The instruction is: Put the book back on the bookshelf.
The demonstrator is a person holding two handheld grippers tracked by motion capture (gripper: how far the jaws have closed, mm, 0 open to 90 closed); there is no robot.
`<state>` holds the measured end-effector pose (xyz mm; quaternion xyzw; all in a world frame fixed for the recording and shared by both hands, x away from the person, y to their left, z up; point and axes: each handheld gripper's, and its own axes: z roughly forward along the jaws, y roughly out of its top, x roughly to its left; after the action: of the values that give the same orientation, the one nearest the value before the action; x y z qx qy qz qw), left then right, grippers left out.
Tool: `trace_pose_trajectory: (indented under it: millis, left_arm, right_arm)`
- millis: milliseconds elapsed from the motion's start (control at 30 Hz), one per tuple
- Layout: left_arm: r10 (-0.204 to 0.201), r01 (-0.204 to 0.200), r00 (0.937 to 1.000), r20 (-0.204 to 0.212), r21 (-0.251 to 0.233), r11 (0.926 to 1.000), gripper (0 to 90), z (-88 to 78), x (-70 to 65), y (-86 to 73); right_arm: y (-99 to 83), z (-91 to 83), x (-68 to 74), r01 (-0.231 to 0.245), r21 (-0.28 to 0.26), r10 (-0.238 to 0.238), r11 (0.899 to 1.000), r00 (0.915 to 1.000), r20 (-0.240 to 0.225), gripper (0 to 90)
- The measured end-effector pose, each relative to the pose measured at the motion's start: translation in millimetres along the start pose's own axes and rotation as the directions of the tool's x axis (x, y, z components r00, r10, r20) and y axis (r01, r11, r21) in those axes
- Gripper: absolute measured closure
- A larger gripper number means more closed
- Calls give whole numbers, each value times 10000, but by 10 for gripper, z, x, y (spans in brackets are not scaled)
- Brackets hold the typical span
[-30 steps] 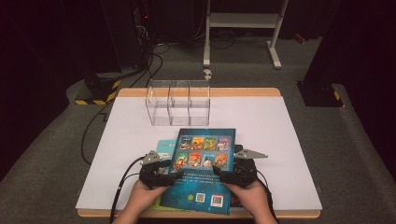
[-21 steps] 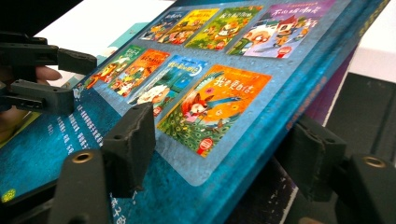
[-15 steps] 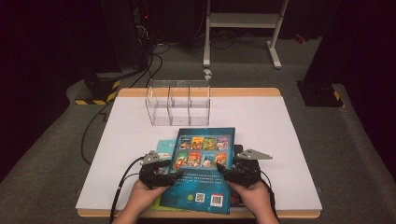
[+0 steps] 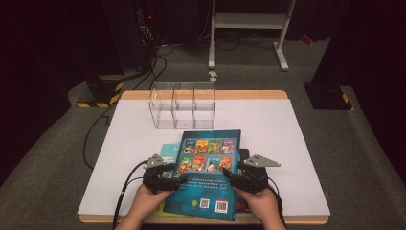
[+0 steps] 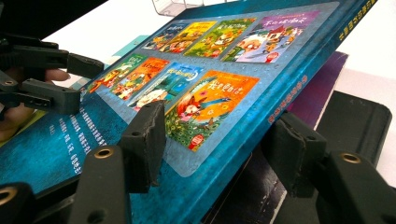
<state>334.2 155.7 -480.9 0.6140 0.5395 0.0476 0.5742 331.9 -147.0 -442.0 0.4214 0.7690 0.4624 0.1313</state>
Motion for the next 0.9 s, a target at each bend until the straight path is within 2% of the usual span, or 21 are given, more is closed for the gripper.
trace_pose_trajectory:
  millis: [333, 467, 567, 667, 733, 900]
  left_arm:
    - [-144, 143, 9998, 101, 94, 9999, 143, -7, 35, 25]
    - [-475, 475, 9987, 182, 24, 9989, 139, -3, 40, 39]
    - [-463, 461, 9987, 194, 116, 9989, 136, -9, 51, 45]
    - [-611, 609, 9979, 206, 61, 9981, 124, -2, 55, 53]
    - [-860, 858, 9958, 320, 67, 9963, 105, -3, 67, 66]
    - [-1031, 1025, 9937, 439, 141, 9946, 94, -9, 85, 80]
  right_arm:
    - [3, -34, 47, 418, -359, -417, 9985, 9991, 24, 409]
    - [6, -44, 67, 564, -464, -564, 9973, 9984, 12, 410]
    - [7, -51, 77, 608, -520, -609, 9968, 9981, 0, 411]
    - [9, -57, 86, 708, -602, -710, 9957, 9975, -15, 412]
    - [12, -70, 102, 832, -731, -834, 9938, 9965, 5, 413]
    - [17, -87, 121, 975, -897, -976, 9912, 9952, 26, 413]
